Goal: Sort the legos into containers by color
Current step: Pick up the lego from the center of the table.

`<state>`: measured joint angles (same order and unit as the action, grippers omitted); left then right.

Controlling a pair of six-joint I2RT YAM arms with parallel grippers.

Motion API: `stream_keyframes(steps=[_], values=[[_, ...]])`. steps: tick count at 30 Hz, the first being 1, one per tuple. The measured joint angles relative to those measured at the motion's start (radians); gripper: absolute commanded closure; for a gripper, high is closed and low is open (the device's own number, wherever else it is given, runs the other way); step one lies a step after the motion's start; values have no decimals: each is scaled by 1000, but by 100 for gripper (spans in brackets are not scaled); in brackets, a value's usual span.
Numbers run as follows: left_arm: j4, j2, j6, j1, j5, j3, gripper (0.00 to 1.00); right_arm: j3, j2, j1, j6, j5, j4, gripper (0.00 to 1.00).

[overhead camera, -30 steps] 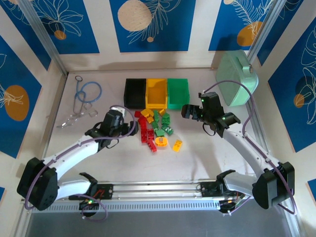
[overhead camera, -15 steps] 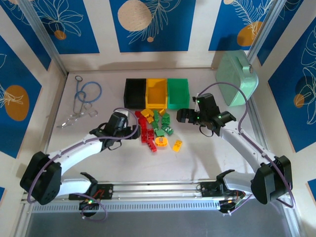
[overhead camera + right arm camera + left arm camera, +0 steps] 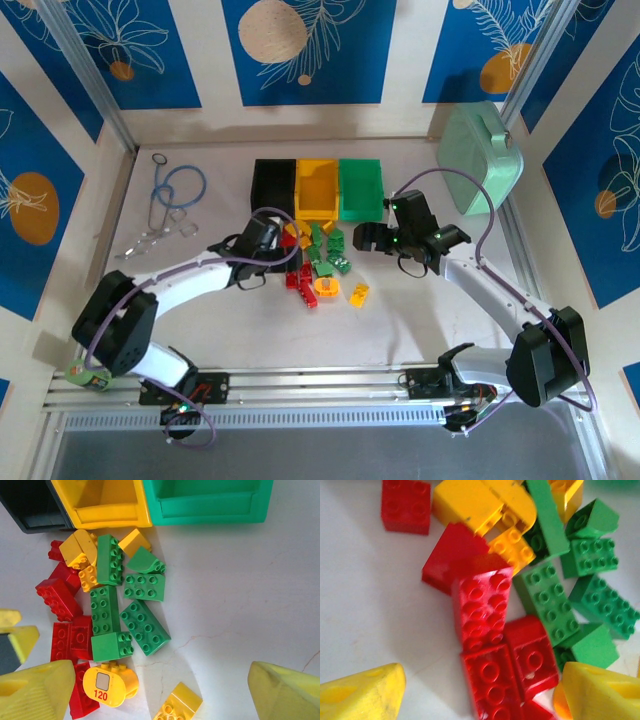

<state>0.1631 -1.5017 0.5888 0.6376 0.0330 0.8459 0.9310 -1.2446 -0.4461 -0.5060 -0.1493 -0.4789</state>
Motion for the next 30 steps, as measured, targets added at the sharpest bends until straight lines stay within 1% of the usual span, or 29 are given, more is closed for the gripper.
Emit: stream_keyframes(steps=[7,10,13,18,21,23,29,30], values=[[18,-108,5,0,3,100,28,-11,1,0,0,-10,-1,11],[53,-152,5,1,21,145,32,-18,1,0,-1,-22,-1,12],[82,-192,5,1,37,186,33,-22,1,0,0,-27,-1,12],[109,-223,5,1,53,209,36,-24,1,1,-1,-29,2,12],[122,-245,4,2,68,227,40,-24,-2,1,-4,-29,10,13],[129,-258,4,2,79,238,44,-24,-4,1,-6,-28,15,13],[148,-274,-13,5,97,252,67,-24,-4,1,-11,-26,16,14],[153,-274,-17,8,101,258,69,-24,-4,1,-11,-26,16,14]])
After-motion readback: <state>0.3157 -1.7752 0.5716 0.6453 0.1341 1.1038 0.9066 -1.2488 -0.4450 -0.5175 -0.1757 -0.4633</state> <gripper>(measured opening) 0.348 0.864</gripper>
